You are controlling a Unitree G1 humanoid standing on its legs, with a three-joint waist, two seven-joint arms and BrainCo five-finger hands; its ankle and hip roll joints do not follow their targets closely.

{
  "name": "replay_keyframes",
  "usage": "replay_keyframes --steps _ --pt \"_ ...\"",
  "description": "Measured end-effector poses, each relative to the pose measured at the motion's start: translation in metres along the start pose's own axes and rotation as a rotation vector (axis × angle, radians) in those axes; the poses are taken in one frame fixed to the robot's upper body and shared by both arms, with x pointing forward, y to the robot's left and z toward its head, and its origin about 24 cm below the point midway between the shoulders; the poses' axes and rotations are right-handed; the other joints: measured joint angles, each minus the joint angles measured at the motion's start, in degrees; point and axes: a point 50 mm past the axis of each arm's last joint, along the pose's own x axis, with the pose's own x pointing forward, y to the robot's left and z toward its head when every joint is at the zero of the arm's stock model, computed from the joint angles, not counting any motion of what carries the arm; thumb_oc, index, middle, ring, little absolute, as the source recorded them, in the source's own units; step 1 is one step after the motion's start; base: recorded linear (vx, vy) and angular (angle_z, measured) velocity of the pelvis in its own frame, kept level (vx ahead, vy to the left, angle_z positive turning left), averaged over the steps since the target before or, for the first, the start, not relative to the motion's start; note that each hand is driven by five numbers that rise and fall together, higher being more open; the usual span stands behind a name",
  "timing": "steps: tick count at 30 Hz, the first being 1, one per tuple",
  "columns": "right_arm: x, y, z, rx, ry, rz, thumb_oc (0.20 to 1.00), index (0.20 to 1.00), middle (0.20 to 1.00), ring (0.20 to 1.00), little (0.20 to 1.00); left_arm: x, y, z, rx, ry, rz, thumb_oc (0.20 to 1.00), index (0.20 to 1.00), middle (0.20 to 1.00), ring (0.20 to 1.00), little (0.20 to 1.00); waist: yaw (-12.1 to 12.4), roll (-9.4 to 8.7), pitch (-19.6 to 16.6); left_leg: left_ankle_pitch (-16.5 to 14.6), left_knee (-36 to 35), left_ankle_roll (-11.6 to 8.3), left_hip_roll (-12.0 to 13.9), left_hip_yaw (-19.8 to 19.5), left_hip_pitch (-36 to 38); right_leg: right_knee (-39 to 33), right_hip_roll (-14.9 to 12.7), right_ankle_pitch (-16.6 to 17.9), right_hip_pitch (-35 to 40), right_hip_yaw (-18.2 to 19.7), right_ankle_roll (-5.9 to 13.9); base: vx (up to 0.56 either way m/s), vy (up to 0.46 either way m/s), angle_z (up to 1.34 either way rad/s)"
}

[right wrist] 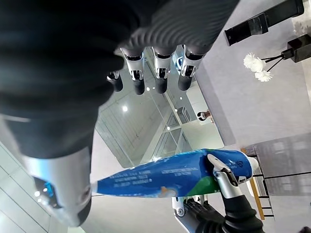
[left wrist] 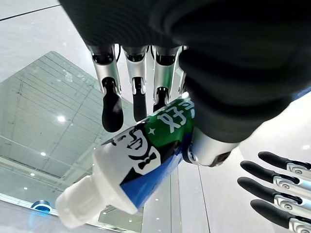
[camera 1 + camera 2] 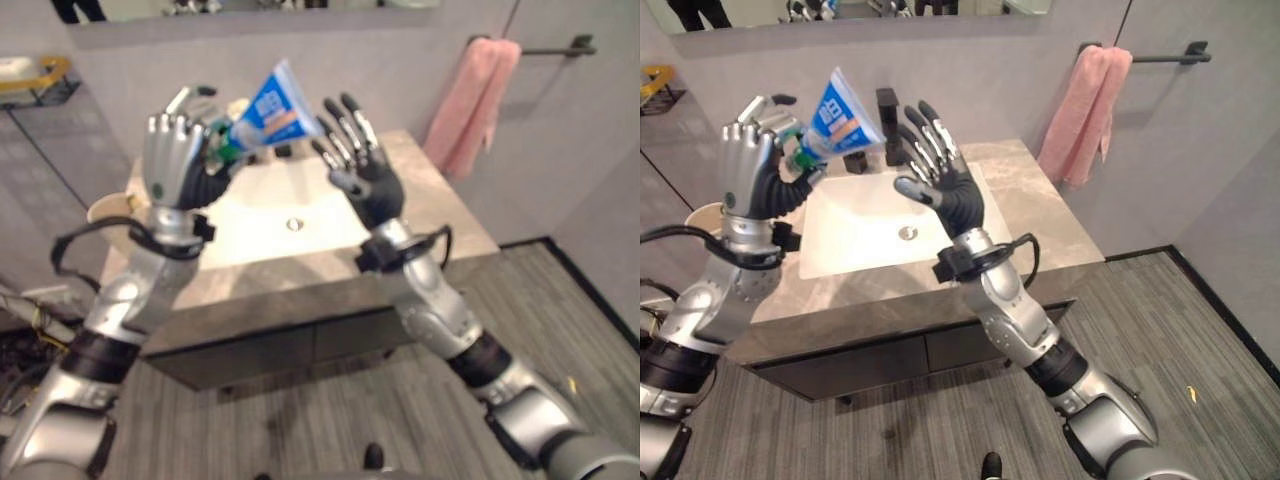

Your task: Put brush and paste in cup on sink, flatten towel.

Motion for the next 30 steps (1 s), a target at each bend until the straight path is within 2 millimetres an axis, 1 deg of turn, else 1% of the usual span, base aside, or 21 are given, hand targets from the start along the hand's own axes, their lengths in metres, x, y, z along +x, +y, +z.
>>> replay_keyframes --steps 5,10,15,19,21,30 --pt "0.010 -0.001 0.001 0.024 0.009 0.018 1.000 1.000 1.000 1.000 1.000 0.006 -0.003 0.008 -0.034 -0.042 -0.008 0.200 0.200 0.200 0.200 0.200 0.01 0.04 0.03 0.01 0.00 0.00 0.01 -0.98 -0.13 -0.01 -0.06 -0.21 0.43 -0.73 0.03 0.00 0.008 0.09" --pt "0.014 0.005 0.007 0.029 -0.014 0.071 1.000 1.000 1.000 1.000 1.000 0.007 -0.003 0.008 -0.047 -0.040 -0.010 0.200 0.200 0.200 0.200 0.200 0.16 0.07 0.05 0.02 0.00 -0.02 0.01 -1.68 -0.63 0.00 -0.04 -0.42 0.37 -1.32 -0.07 0.01 0.007 0.08" --pt "0.015 0.022 0.014 0.045 -0.043 0.182 1.000 1.000 1.000 1.000 1.000 0.006 -0.003 0.008 -0.056 -0.039 -0.012 0.200 0.200 0.200 0.200 0.200 0.23 0.13 0.09 0.02 0.01 -0.02 0.06 -2.09 -0.95 0.00 -0.03 -0.57 0.32 -1.75 -0.16 0.01 0.003 0.04" --pt "0.022 0.030 0.021 0.041 -0.075 0.225 1.000 1.000 1.000 1.000 1.000 0.010 -0.004 0.011 -0.060 -0.055 -0.013 0.200 0.200 0.200 0.200 0.200 0.36 0.19 0.13 0.02 0.01 -0.02 0.05 -2.15 -0.96 0.00 -0.04 -0.60 0.34 -1.79 -0.15 0.00 0.000 0.00" --pt "0.024 0.033 0.022 0.042 -0.079 0.241 1.000 1.000 1.000 1.000 1.000 0.011 -0.005 0.012 -0.063 -0.062 -0.014 0.200 0.200 0.200 0.200 0.200 0.36 0.20 0.13 0.02 0.01 -0.02 0.05 -2.14 -0.95 0.00 -0.03 -0.60 0.35 -1.77 -0.15 0.00 0.000 0.00" --pt "0.023 0.036 0.018 0.073 -0.058 0.251 1.000 1.000 1.000 1.000 1.000 0.010 -0.006 0.013 -0.053 -0.076 -0.050 0.200 0.200 0.200 0.200 0.200 0.42 0.19 0.13 0.02 0.01 -0.02 0.05 -2.16 -0.97 0.00 -0.03 -0.61 0.35 -1.78 -0.15 0.00 0.000 0.00"
